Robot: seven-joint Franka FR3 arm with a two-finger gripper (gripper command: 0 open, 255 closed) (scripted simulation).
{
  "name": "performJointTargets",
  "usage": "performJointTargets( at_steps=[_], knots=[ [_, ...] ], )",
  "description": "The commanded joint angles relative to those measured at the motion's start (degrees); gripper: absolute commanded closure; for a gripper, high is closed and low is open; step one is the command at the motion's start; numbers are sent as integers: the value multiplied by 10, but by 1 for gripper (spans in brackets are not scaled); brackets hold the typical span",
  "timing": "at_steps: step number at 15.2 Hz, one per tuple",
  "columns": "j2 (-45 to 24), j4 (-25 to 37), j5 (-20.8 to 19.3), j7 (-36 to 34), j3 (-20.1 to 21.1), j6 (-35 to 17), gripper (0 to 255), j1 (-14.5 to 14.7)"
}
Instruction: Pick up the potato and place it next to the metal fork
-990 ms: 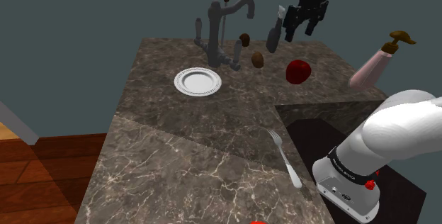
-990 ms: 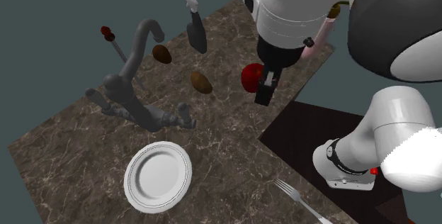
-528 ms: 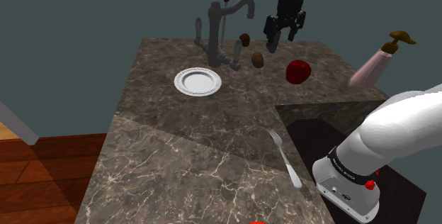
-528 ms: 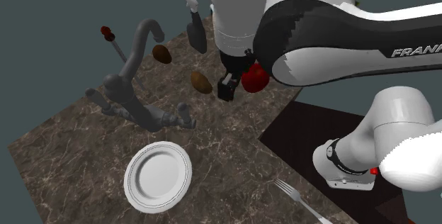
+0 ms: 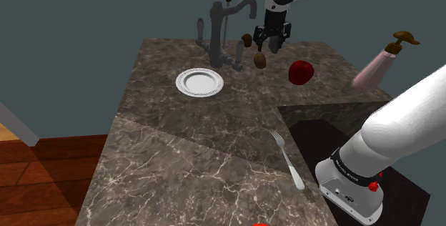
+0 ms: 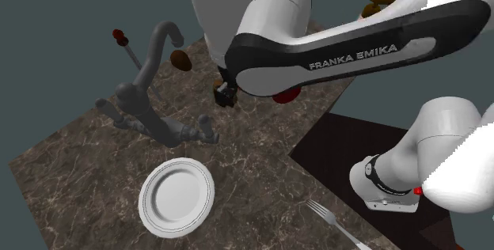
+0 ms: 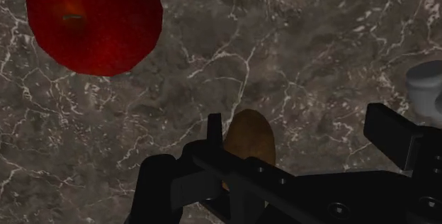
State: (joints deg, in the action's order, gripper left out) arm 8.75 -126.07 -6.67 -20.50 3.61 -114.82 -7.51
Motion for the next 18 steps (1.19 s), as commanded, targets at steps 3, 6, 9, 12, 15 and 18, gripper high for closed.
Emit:
performJointTargets(
  at_steps=[3,6,9,12,15,18],
  knots=[
    [-86,53,-15,-33,-8,-32,0,-12],
    [-148,95,-25,-56,-15,-51,0,-19],
    [-206,139,-32,-75,-24,-63,0,-25],
    [-216,128,-34,-77,-26,-84,0,-26],
    [-226,118,-37,-78,-28,-105,0,-28],
    [-232,113,-38,-79,-28,-116,0,-28]
  ],
)
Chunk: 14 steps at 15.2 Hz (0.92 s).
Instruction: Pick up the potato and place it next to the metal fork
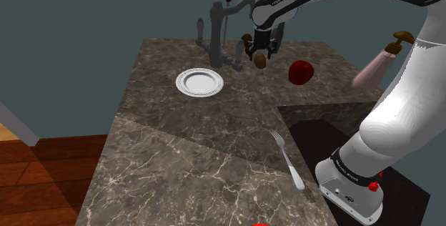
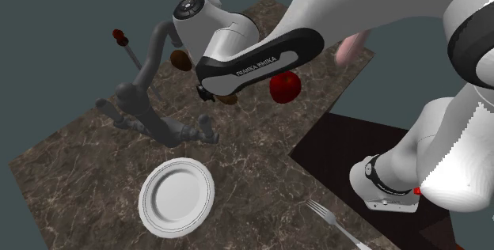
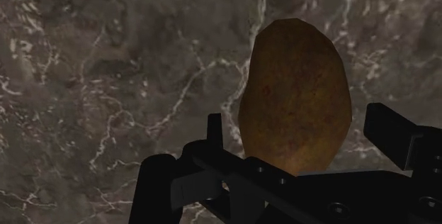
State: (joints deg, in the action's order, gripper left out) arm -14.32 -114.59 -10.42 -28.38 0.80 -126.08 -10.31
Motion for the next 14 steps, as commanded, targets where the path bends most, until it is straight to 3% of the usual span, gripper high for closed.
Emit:
performJointTargets(
  at_steps=[1,6,7,14],
  knots=[
    [-1,-1,0,0,0,-3,0,0],
    [-1,-1,0,0,0,-3,0,0],
    [-1,-1,0,0,0,-3,255,0],
    [-1,-1,0,0,0,-3,255,0]
  ],
)
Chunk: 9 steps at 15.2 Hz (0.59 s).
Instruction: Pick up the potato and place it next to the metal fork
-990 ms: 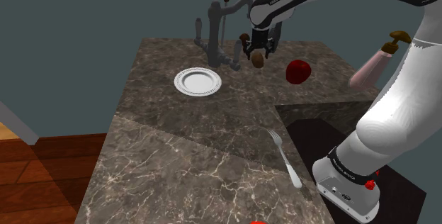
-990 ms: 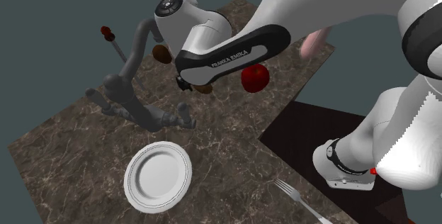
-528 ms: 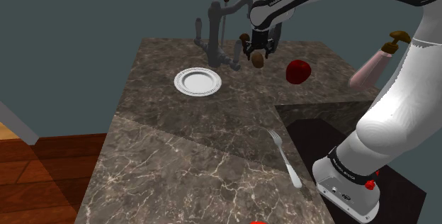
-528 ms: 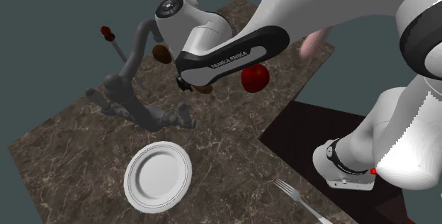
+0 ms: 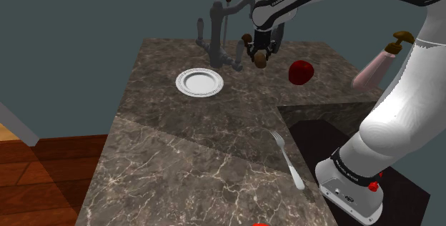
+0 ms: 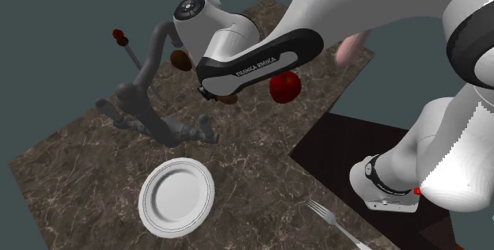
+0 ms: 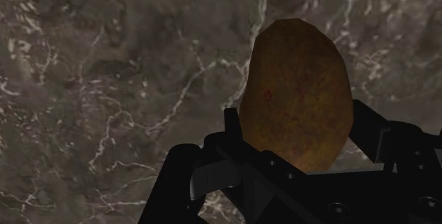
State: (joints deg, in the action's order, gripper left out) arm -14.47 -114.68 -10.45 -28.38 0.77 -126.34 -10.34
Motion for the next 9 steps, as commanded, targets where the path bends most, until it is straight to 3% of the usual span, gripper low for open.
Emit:
performJointTargets(
  at_steps=[1,9],
  knots=[
    [0,0,0,0,0,0,255,0],
    [27,20,6,8,2,47,255,0]
  ],
)
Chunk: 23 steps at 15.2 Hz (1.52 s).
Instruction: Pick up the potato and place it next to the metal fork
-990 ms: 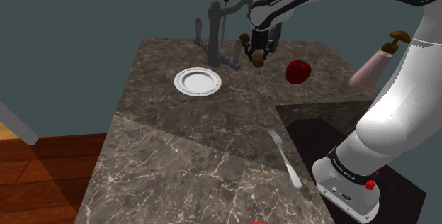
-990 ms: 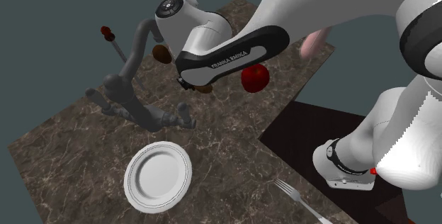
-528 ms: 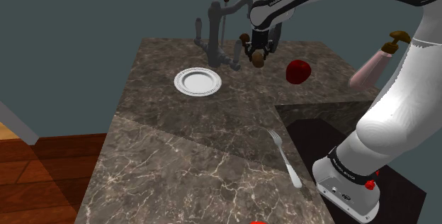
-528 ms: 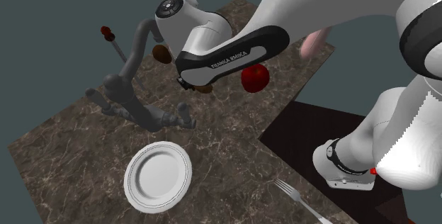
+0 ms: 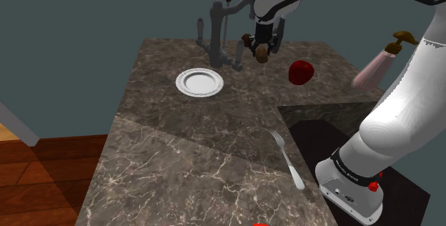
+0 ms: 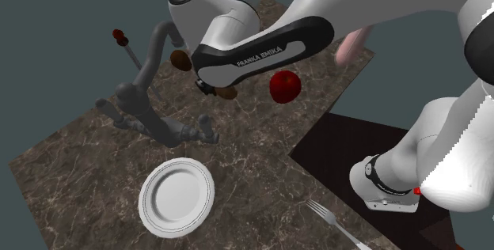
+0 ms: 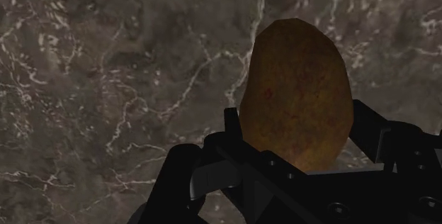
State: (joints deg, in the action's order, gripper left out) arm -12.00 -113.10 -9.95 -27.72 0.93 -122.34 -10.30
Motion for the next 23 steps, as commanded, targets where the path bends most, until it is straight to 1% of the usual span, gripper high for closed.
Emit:
performJointTargets(
  at_steps=[1,20,23],
  knots=[
    [6,7,2,3,0,13,255,0],
    [51,92,12,23,2,142,255,1],
    [97,34,13,-7,16,134,255,16]
  ],
)
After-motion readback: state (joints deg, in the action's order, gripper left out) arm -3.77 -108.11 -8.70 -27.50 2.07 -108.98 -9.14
